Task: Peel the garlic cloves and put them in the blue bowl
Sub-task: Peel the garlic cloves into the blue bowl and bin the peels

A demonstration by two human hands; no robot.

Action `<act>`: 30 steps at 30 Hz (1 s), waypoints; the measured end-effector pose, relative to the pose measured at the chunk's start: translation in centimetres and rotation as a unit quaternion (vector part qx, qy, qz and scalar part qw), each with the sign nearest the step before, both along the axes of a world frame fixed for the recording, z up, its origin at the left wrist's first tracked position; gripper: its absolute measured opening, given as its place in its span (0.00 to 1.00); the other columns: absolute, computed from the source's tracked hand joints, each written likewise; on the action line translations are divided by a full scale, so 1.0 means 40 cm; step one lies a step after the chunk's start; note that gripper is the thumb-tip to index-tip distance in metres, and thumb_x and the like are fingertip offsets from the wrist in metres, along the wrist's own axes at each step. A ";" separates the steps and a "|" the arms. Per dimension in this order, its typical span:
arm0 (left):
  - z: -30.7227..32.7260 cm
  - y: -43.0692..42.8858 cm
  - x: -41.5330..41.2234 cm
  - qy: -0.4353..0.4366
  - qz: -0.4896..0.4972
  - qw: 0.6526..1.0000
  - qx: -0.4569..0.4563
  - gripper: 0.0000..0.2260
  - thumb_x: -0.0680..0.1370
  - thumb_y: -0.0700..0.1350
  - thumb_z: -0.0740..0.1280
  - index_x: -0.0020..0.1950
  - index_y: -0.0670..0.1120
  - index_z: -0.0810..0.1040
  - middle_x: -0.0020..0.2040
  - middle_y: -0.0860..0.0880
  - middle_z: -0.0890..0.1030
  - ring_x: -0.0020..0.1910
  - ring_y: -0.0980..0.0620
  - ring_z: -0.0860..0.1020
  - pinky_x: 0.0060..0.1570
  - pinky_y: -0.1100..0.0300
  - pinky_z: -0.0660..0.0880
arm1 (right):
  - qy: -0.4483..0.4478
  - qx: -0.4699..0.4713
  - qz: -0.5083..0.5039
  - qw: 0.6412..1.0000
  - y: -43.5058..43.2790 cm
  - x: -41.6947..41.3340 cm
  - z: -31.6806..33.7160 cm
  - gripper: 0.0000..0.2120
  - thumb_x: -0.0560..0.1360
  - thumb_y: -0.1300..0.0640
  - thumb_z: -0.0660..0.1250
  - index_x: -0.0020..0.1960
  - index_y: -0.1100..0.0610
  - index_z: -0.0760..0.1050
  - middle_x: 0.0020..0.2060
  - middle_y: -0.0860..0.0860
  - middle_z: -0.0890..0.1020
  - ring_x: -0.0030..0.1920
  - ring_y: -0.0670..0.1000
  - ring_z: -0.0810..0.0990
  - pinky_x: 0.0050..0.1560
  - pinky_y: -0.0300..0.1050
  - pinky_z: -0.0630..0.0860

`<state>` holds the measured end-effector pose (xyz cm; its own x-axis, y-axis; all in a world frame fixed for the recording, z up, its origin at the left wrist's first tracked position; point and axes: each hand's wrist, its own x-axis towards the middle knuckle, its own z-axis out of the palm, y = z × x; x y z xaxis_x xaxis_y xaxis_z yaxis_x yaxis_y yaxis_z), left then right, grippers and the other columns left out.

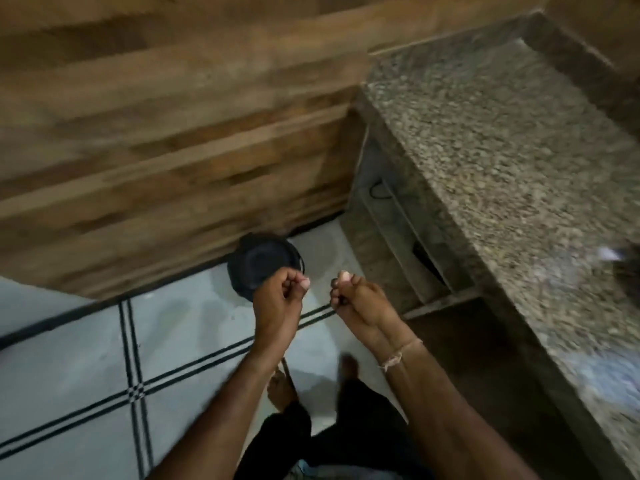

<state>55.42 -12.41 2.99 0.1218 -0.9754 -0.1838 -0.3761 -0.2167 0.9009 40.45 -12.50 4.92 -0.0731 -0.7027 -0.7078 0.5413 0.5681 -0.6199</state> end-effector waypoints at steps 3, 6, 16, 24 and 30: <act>0.007 -0.033 0.078 -0.001 0.031 1.000 -0.003 0.05 0.80 0.41 0.73 0.45 0.49 0.82 0.41 0.57 0.83 0.42 0.65 0.80 0.42 0.72 0.73 | 0.001 0.003 0.033 0.999 -0.058 0.072 -0.004 0.17 0.83 0.74 0.55 0.42 0.59 0.74 0.34 0.54 0.75 0.31 0.46 0.74 0.34 0.37 0.73; 0.005 -0.064 0.151 0.008 0.062 0.998 -0.011 0.03 0.79 0.39 0.73 0.47 0.46 0.83 0.42 0.57 0.83 0.43 0.69 0.79 0.43 0.76 0.72 | -0.011 -0.002 0.058 0.998 -0.120 0.135 -0.022 0.17 0.84 0.71 0.57 0.42 0.58 0.76 0.32 0.52 0.78 0.32 0.46 0.74 0.35 0.37 0.75; -0.161 -0.218 0.313 0.002 0.165 0.983 0.078 0.04 0.80 0.42 0.72 0.46 0.48 0.82 0.42 0.56 0.84 0.44 0.63 0.81 0.42 0.74 0.73 | -0.042 0.115 0.103 0.987 -0.352 0.297 -0.245 0.10 0.85 0.67 0.60 0.48 0.62 0.77 0.34 0.55 0.77 0.33 0.49 0.75 0.31 0.38 0.78; -0.630 -0.406 0.283 0.141 0.282 0.903 0.291 0.08 0.80 0.41 0.73 0.41 0.48 0.83 0.37 0.48 0.83 0.40 0.47 0.79 0.46 0.54 0.76 | 0.008 0.219 0.054 0.974 -0.537 0.327 -0.734 0.04 0.83 0.68 0.64 0.50 0.63 0.76 0.37 0.56 0.76 0.36 0.49 0.75 0.33 0.38 0.77; -0.954 -0.576 0.266 0.186 0.356 0.821 0.406 0.05 0.77 0.41 0.77 0.48 0.44 0.84 0.46 0.44 0.84 0.42 0.46 0.80 0.38 0.59 0.76 | 0.073 0.257 0.133 0.954 -0.668 0.342 -1.051 0.04 0.82 0.66 0.68 0.55 0.64 0.81 0.37 0.54 0.77 0.37 0.49 0.74 0.39 0.40 0.75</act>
